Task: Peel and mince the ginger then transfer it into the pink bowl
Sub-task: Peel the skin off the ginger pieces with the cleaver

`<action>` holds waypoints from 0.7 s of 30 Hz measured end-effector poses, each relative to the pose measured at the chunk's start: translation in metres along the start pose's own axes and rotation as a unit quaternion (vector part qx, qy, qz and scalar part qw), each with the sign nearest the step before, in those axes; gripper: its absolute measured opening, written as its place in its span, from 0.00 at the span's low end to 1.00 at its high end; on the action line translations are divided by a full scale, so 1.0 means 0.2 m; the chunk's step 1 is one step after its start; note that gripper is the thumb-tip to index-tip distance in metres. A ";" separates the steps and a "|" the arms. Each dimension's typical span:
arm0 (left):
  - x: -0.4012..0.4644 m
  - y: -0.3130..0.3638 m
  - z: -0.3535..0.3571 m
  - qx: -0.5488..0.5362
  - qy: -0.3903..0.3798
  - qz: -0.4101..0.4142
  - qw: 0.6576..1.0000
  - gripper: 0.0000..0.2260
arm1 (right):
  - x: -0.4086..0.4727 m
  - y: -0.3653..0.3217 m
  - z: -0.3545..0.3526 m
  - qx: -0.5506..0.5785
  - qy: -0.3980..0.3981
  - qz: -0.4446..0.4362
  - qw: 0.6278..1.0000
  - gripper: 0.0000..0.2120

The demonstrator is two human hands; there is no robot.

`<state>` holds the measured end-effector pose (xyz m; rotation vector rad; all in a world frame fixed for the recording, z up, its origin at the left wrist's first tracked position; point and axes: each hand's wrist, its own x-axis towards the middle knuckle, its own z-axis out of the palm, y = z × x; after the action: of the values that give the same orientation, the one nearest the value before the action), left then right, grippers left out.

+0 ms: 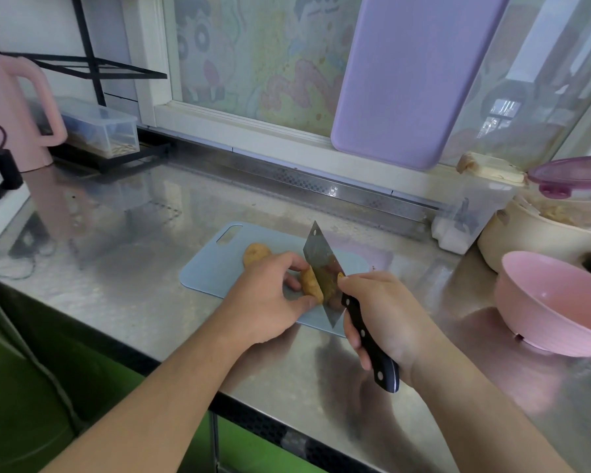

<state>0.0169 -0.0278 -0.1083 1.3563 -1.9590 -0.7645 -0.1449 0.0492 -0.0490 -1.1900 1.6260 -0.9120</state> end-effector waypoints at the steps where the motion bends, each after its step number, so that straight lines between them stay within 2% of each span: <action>1: 0.00 0.00 0.00 0.002 0.000 0.002 1.000 0.19 | 0.00 0.00 0.01 0.008 -0.001 0.000 1.000 0.12; 16: 0.01 0.00 0.00 0.009 0.000 0.024 1.000 0.19 | 0.04 0.03 -0.01 0.006 0.009 -0.012 1.000 0.12; 21: 0.02 -0.01 0.01 -0.009 -0.003 0.004 1.000 0.17 | 0.06 0.03 -0.03 0.006 0.004 -0.029 1.000 0.14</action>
<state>0.0161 -0.0323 -0.1098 1.3377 -1.9562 -0.7809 -0.1542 0.0387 -0.0550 -1.2325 1.5973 -0.9617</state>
